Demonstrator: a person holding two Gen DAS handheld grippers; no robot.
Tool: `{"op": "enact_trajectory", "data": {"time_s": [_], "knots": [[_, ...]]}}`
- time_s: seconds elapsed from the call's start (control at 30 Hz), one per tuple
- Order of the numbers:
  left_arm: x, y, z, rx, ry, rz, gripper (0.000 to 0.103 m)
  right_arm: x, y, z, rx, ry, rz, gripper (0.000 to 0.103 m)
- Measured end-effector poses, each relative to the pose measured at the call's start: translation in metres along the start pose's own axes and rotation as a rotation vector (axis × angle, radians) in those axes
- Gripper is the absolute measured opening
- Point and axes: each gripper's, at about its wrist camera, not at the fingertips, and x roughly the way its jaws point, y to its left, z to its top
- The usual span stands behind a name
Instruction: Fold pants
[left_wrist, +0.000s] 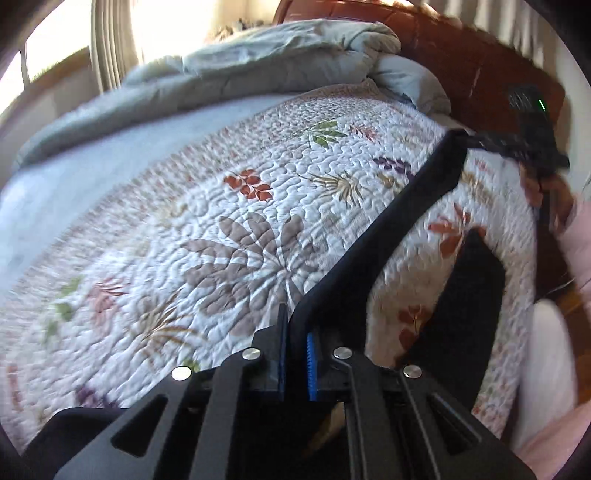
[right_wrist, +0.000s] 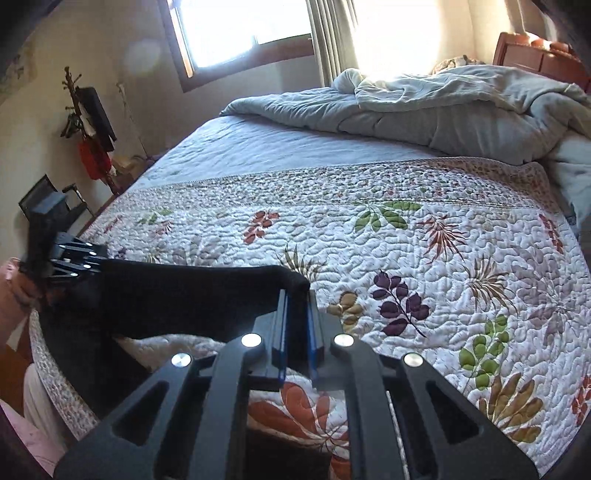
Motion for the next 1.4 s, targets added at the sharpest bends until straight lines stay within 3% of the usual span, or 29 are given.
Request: {"op": "enact_trajectory", "data": {"time_s": [0.1, 0.3, 0.4, 0.53, 0.57, 0.67, 0.77, 0.9, 1.0, 1.07, 1.1, 1.13, 1.17, 1.2, 1.27, 1.4], "knots": [[-0.017, -0.049, -0.032, 0.083, 0.007, 0.102, 0.008, 0.002, 0.010, -0.030, -0.016, 0.034, -0.027, 0.008], [-0.021, -0.098, -0.099, 0.014, 0.026, 0.116, 0.008, -0.013, 0.027, -0.092, 0.007, 0.086, -0.036, 0.008], [-0.004, -0.117, -0.125, -0.011, 0.057, 0.111, 0.008, -0.016, 0.033, -0.122, 0.034, 0.150, -0.055, 0.008], [0.025, -0.123, -0.153, -0.079, 0.089, 0.135, 0.009, -0.006, 0.035, -0.153, 0.079, 0.281, -0.092, 0.018], [0.027, -0.122, -0.155, -0.096, 0.080, 0.139, 0.009, -0.006, 0.034, -0.157, 0.113, 0.302, -0.086, 0.025], [0.029, -0.114, -0.153, -0.159, 0.067, 0.126, 0.009, -0.016, 0.031, -0.162, 0.241, 0.302, -0.024, 0.047], [0.027, -0.108, -0.153, -0.204, 0.067, 0.104, 0.010, -0.029, 0.037, -0.160, 0.329, 0.268, 0.053, 0.052], [0.029, -0.106, -0.151, -0.207, 0.075, 0.103, 0.010, -0.014, 0.038, -0.164, 0.514, 0.308, 0.196, 0.059], [0.027, -0.106, -0.150, -0.225, 0.076, 0.097, 0.010, 0.006, 0.029, -0.170, 0.653, 0.322, 0.216, 0.062], [0.026, -0.105, -0.151, -0.231, 0.077, 0.095, 0.010, 0.015, 0.018, -0.172, 0.743, 0.281, 0.236, 0.063], [0.027, -0.105, -0.151, -0.234, 0.078, 0.095, 0.010, 0.020, 0.014, -0.172, 0.779, 0.270, 0.232, 0.061], [0.026, -0.105, -0.151, -0.236, 0.081, 0.096, 0.010, 0.023, 0.012, -0.172, 0.793, 0.265, 0.230, 0.049], [0.027, -0.105, -0.151, -0.237, 0.084, 0.097, 0.010, 0.027, 0.011, -0.169, 0.801, 0.268, 0.217, 0.021], [0.026, -0.105, -0.149, -0.241, 0.087, 0.097, 0.010, 0.030, 0.012, -0.167, 0.798, 0.277, 0.205, 0.008], [0.022, -0.103, -0.147, -0.263, 0.087, 0.091, 0.010, 0.024, 0.016, -0.159, 0.771, 0.260, 0.215, 0.005], [-0.005, -0.114, -0.141, -0.263, 0.024, 0.100, 0.013, -0.019, 0.035, -0.139, 0.640, 0.162, 0.139, 0.005]]}}
